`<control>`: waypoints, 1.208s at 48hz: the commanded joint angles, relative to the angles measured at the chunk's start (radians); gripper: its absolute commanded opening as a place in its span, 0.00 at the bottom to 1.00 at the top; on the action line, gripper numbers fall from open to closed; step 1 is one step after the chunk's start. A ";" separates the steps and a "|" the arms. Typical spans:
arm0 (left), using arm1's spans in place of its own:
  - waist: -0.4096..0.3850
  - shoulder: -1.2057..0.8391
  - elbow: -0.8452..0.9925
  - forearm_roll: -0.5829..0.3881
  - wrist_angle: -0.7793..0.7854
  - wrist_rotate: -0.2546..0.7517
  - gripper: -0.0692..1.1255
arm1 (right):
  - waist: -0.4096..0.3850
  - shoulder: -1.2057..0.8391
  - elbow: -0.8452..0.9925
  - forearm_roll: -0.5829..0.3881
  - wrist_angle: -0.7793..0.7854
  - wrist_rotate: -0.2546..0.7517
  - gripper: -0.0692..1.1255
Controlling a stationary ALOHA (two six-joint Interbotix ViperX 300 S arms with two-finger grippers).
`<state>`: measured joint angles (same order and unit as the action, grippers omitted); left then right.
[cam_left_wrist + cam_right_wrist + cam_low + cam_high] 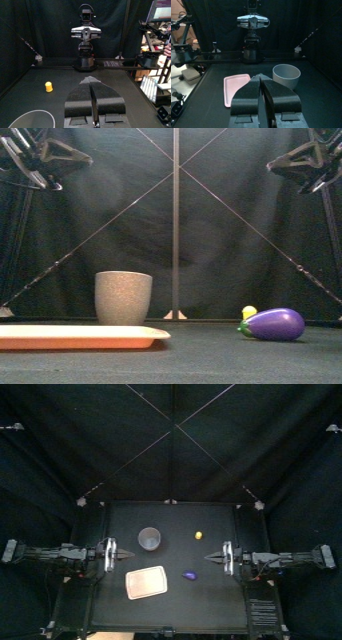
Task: Pick the eggplant then place it in the grey bowl
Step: Pick the eggplant
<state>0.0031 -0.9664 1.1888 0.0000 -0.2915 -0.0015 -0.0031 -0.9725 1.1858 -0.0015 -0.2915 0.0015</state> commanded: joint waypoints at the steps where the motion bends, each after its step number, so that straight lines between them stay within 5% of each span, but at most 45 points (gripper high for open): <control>1: 0.002 -0.002 -0.021 -0.003 -0.003 0.003 0.01 | 0.008 0.020 -0.025 0.002 -0.006 0.003 0.04; 18: 0.002 -0.012 -0.017 -0.003 0.026 0.003 0.03 | 0.127 0.258 -0.028 0.066 0.160 0.152 0.22; 38: 0.000 -0.012 -0.014 -0.003 0.026 0.003 0.03 | 0.143 0.489 -0.078 0.084 0.212 0.268 0.93; 58: 0.002 -0.012 -0.008 -0.003 0.028 0.003 0.03 | 0.103 0.738 -0.155 0.083 0.222 0.273 0.93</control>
<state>0.0031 -0.9817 1.1934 -0.0031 -0.2608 0.0000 0.1135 -0.2562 1.0646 0.0828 -0.0660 0.2730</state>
